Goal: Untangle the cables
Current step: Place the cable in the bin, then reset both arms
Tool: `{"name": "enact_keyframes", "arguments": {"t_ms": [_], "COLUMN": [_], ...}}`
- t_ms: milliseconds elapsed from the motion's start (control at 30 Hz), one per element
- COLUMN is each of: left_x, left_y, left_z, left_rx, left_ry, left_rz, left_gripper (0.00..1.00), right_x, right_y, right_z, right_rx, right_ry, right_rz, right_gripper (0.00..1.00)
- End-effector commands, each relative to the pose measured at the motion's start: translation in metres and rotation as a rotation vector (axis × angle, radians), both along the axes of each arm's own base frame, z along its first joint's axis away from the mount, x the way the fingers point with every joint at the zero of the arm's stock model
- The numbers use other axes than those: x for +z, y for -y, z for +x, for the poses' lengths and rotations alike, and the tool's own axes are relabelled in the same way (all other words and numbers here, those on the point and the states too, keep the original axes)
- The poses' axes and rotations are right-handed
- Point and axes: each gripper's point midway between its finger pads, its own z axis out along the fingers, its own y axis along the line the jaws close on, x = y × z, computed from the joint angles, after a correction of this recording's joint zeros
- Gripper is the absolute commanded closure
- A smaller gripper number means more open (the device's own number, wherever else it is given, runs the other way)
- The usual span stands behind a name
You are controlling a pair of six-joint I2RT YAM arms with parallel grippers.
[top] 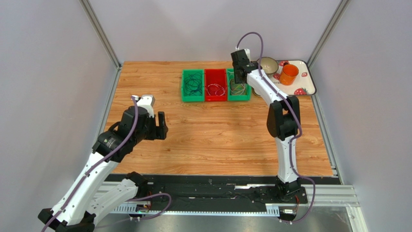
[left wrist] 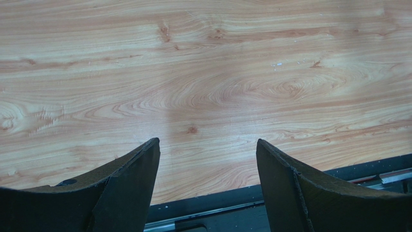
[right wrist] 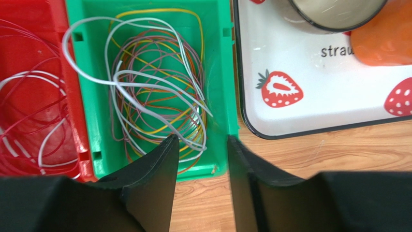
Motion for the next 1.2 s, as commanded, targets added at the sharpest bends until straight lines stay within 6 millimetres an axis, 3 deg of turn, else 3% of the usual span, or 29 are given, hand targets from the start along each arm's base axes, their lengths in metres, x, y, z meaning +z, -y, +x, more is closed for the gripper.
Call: {"name": "enact_keyframes", "arguments": {"t_ms": [0,300,433,567,600,633,733,967,1067,1133,1167], "left_x": [0.005,0.004,0.004,0.002,0.002,0.002,0.001,-0.001,-0.001,-0.002,-0.002], "left_y": [0.001,0.002,0.001,0.002,0.001,0.001,0.001,0.003,0.003,0.003,0.003], "left_z": [0.002,0.003,0.003,0.003,0.003,0.003,0.004,0.005,0.005,0.005,0.005], "left_rx": [-0.005,-0.008,-0.005,-0.005,-0.004,-0.004,-0.004,-0.010,-0.009,-0.009,-0.010], "left_ry": [0.028,0.025,0.026,0.019,0.019,0.018,0.014,0.003,0.005,0.001,0.000], "left_rz": [-0.014,-0.014,-0.012,-0.009,-0.008,-0.007,-0.005,-0.002,-0.002,0.001,0.000], "left_gripper": [0.19,0.19,0.19,0.19,0.19,0.19,0.19,0.19,0.19,0.19,0.19], "right_x": [0.064,0.123,0.134,0.138,0.128,0.137,0.129,0.132,0.141,0.162,0.151], "right_y": [0.000,0.003,0.003,0.004,0.004,0.004,0.005,-0.014,-0.018,-0.022,-0.022], "right_z": [-0.007,-0.033,-0.047,-0.062,-0.067,-0.071,-0.082,-0.114,-0.126,-0.132,-0.137], "right_rx": [0.001,0.000,0.003,-0.001,0.000,0.000,0.002,0.080,0.109,0.152,0.159], "right_ry": [0.098,0.185,0.197,0.213,0.193,0.218,0.202,0.180,0.196,0.260,0.257], "right_rz": [0.046,0.131,0.166,0.215,0.218,0.236,0.254,0.404,0.447,0.487,0.495], "right_gripper": [0.51,0.48,0.48,0.48,0.47,0.47,0.47,0.43,0.41,0.40,0.28]}}
